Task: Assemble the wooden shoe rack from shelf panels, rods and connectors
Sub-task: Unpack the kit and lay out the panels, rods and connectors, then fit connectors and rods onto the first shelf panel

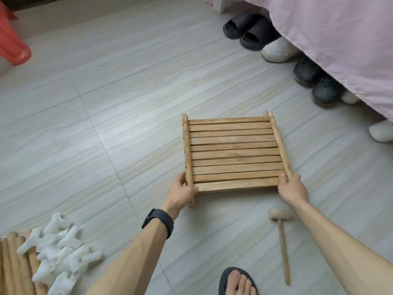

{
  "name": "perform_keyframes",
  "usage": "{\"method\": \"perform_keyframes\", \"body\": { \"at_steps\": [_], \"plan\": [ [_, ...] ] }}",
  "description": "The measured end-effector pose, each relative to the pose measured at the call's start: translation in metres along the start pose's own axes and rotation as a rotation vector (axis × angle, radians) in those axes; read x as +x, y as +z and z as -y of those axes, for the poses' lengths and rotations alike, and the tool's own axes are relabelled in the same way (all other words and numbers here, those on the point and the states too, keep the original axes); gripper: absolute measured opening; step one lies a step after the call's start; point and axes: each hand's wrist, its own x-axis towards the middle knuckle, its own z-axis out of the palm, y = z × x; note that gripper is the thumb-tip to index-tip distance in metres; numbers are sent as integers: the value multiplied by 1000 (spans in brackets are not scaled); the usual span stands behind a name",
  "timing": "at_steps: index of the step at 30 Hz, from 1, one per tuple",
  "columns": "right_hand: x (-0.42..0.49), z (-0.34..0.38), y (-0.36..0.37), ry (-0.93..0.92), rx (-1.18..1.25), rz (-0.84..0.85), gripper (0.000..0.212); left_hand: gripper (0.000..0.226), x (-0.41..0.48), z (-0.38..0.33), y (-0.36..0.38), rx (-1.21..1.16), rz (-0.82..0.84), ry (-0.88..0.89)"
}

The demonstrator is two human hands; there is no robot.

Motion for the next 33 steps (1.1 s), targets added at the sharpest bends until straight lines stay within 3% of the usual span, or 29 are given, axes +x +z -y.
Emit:
{"method": "perform_keyframes", "body": {
  "at_steps": [4,9,14,22,28,33],
  "plan": [
    [8,-24,-19,90,-24,-73,57,64,1,3,36,-23,44,16],
    [9,-46,-31,176,-48,-116,56,57,-1,-1,60,116,109,64],
    [3,-40,-41,287,38,-227,42,68,-9,-12,68,186,115,88],
    [-31,-14,-55,89,166,-362,33,74,-16,-53,17,218,108,114],
    [-108,59,10,-239,369,-97,24,66,-40,-57,-139,206,-51,33],
    [-164,104,93,-246,391,220,25,66,-88,5,-236,25,-204,-164]
  ]
}}
